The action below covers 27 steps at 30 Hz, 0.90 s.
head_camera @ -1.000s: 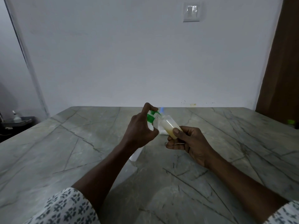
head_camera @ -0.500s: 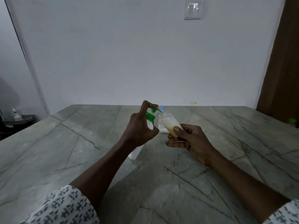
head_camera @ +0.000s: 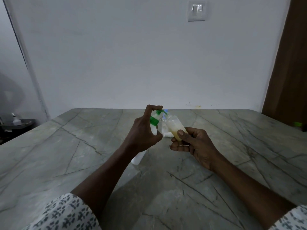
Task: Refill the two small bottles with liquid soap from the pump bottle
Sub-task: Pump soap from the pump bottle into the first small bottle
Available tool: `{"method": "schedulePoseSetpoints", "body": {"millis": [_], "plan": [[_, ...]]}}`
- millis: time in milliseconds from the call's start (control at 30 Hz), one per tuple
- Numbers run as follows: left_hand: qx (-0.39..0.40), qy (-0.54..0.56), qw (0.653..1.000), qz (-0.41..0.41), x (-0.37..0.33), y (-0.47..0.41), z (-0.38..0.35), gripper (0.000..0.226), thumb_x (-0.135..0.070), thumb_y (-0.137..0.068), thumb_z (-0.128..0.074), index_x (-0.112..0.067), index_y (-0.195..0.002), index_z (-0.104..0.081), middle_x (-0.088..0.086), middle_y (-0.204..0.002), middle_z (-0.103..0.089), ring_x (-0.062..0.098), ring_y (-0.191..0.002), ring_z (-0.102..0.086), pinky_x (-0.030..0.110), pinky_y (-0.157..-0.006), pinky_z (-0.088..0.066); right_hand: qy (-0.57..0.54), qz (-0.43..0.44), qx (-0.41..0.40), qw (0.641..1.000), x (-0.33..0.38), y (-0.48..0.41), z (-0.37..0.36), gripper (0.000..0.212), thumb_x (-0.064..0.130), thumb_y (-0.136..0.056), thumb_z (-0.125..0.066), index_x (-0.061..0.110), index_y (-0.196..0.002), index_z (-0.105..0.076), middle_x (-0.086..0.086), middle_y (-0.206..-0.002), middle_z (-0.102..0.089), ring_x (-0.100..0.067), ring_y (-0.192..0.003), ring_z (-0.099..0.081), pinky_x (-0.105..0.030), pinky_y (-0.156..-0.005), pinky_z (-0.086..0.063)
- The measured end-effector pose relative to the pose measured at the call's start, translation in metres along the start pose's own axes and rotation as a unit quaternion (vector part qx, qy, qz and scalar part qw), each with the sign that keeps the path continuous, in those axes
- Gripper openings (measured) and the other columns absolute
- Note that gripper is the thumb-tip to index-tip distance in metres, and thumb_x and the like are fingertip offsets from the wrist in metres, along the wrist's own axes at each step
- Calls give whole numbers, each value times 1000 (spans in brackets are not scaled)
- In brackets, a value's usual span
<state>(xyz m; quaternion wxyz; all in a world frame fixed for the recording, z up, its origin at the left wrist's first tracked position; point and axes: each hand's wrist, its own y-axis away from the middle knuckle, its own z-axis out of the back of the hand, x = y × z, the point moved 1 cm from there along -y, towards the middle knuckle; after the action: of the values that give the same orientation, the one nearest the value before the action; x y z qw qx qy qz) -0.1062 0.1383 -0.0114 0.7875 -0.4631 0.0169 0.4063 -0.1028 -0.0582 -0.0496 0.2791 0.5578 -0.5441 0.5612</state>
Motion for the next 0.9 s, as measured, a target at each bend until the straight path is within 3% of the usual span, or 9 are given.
{"method": "schedulePoseSetpoints", "body": {"millis": [200, 367, 500, 567, 633, 733, 900], "plan": [[-33, -6, 999, 9, -1, 0, -1, 66, -5, -67, -80, -16, -122, -45, -8, -103, -59, 2, -75, -59, 2, -67, -43, 10, -4, 1, 1000, -1, 0, -1, 37, 22, -78, -66, -2, -106, -65, -22, -86, -72, -32, -73, -72, -39, -72, -61], [-14, -3, 1000, 15, 1, -2, -2, 69, -6, -68, -81, -17, -125, -43, -7, -104, -59, -1, -75, -58, 1, -66, -45, 11, 1, 8, 1000, -4, 0, 0, 37, 22, -78, -66, -3, -106, -66, -23, -86, -71, -32, -74, -72, -37, -71, -61], [-7, 18, 1000, 11, -4, -2, 0, 71, -9, -67, -72, -23, -130, -43, -7, -93, -66, 8, -66, -62, 17, -63, -51, -7, 15, -9, 1000, -4, -3, 6, 53, 27, -71, -74, -10, -108, -63, -23, -83, -71, -30, -71, -71, -33, -65, -60], [0, 14, 1000, 15, -6, -2, 2, 72, -10, -67, -70, -26, -132, -42, -6, -93, -67, 14, -69, -64, 25, -66, -54, -8, 22, -11, 1000, -4, -5, 6, 76, 41, -53, -90, -9, -105, -65, -24, -85, -71, -31, -73, -72, -35, -66, -60], [9, 9, 1000, 22, -6, -2, 4, 74, -7, -68, -72, -24, -133, -40, -4, -93, -66, 16, -69, -64, 30, -66, -56, -5, 23, -7, 1000, -6, -6, 4, 89, 50, -41, -93, -7, -104, -67, -25, -87, -72, -31, -75, -72, -35, -67, -60], [2, 6, 1000, 28, -4, -2, 6, 71, -4, -68, -73, -20, -130, -42, 1, -89, -68, 18, -64, -63, 36, -63, -55, -8, 21, 5, 1000, -7, -6, 3, 87, 47, -45, -92, -8, -107, -65, -24, -87, -72, -30, -76, -72, -35, -67, -60], [-20, 11, 999, 25, -1, -2, 3, 62, -3, -68, -75, -13, -121, -44, 3, -100, -70, 18, -69, -65, 35, -66, -56, 6, 18, 7, 1000, -6, -3, 0, 91, 53, -38, -93, -3, -104, -66, -21, -84, -73, -32, -75, -72, -32, -65, -60]]}}
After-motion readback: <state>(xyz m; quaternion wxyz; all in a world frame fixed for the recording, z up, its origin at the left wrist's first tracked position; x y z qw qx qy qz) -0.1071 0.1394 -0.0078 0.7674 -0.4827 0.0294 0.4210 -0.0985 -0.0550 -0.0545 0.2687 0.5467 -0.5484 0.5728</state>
